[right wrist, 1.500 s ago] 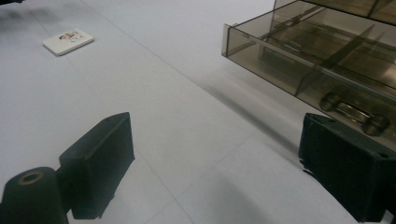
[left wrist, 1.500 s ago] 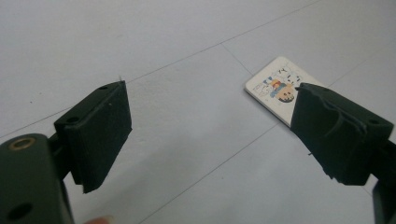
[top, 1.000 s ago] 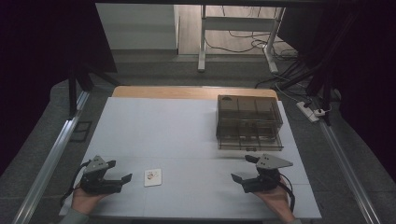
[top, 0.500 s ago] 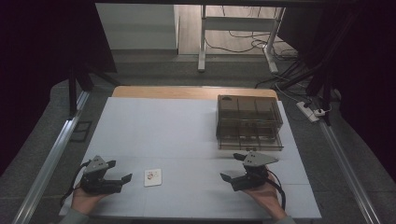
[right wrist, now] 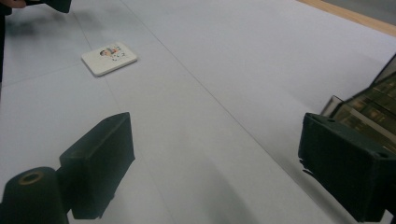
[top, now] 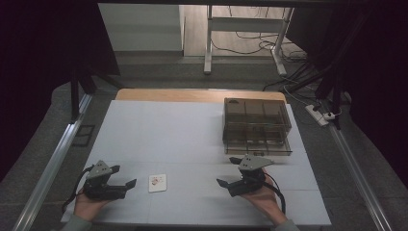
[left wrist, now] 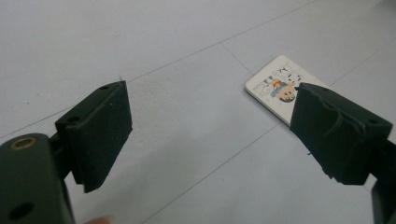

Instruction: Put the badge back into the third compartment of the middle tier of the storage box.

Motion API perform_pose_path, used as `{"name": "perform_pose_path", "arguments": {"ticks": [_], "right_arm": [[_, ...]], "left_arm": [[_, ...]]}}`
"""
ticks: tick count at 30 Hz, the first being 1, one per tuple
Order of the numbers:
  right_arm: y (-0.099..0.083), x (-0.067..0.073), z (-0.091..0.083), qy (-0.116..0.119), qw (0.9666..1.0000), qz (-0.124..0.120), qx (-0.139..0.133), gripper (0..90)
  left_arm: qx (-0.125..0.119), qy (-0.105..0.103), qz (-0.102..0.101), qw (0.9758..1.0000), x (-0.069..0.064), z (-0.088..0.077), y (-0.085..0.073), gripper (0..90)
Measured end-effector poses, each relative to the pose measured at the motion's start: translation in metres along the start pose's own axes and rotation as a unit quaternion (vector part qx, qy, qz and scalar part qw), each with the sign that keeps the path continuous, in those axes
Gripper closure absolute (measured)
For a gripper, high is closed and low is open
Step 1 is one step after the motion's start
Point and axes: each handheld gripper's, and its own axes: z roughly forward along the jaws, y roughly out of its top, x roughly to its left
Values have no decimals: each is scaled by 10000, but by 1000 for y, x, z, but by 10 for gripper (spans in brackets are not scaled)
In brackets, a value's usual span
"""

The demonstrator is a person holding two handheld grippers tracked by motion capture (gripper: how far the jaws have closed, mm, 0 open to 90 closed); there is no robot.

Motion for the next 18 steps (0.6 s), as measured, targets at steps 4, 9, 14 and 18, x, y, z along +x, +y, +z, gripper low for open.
{"name": "perform_pose_path", "arguments": {"ticks": [4, 9, 14, 18], "right_arm": [[3, 2, 6, 13, 10000, -67, 18, 102], [8, 4, 12, 68, 9999, -83, 13, 103], [14, 7, 17, 134, 9999, -102, -17, 104], [16, 8, 22, 162, 9998, -120, -12, 104]], "left_arm": [[-5, 2, -2, 10000, 0, 0, 0, 125], [-6, 0, 6, 10000, 0, 0, 0, 125], [-24, 4, 0, 10000, 0, 0, 0, 126], [-24, -6, -4, 10000, 0, 0, 1, 126]]}}
